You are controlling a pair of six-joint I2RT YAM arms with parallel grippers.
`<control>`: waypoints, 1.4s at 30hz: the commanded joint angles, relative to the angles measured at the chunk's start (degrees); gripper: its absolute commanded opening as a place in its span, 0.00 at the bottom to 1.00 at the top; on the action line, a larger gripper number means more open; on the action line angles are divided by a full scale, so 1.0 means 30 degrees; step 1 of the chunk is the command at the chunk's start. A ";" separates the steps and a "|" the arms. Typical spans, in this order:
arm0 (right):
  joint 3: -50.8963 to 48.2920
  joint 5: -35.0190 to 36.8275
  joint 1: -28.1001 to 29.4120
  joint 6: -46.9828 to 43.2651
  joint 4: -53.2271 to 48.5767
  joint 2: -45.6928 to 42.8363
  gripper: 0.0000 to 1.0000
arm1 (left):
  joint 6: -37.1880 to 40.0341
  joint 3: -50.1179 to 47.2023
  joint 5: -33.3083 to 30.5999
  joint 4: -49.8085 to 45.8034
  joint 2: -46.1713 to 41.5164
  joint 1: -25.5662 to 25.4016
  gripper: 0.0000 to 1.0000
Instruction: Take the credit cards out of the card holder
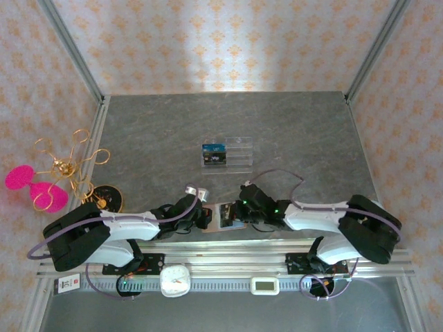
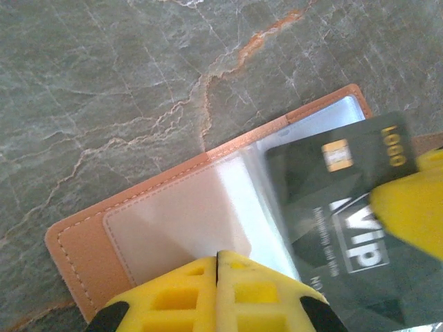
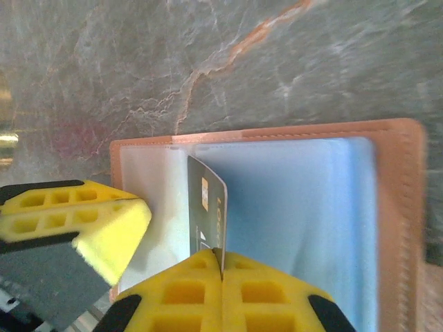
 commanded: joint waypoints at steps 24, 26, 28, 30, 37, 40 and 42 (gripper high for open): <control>1.3663 -0.0895 -0.4451 -2.6215 -0.8514 0.2566 0.00 | 0.1598 0.5029 -0.4422 -0.8124 -1.1312 0.0705 0.99; 1.4877 -0.1948 -0.4972 -2.7587 -0.9572 0.3729 0.00 | 0.2357 0.5270 -0.4698 -0.8038 -1.1696 0.0704 0.99; 1.6167 -0.2742 -0.5306 -2.8888 -1.0662 0.5051 0.00 | 0.2957 0.5482 -0.4918 -0.7816 -1.2017 0.0704 0.99; 1.7651 -0.2846 -0.5421 -3.0277 -1.1669 0.6421 0.00 | 0.3542 0.5673 -0.5133 -0.7680 -1.2287 0.0733 0.99; 2.1717 -0.2682 -0.5597 -3.4384 -1.4333 0.9774 0.00 | 0.4943 0.5999 -0.6560 -0.7435 -1.2970 0.0762 0.99; 2.2579 -0.2755 -0.5626 -3.5640 -1.4781 1.0591 0.00 | 0.5192 0.6077 -0.7106 -0.7592 -1.3207 0.0762 0.99; 2.3081 -0.2576 -0.5626 -3.6191 -1.5132 1.1099 0.00 | 0.5376 0.6047 -0.7290 -0.7602 -1.3260 0.0795 0.99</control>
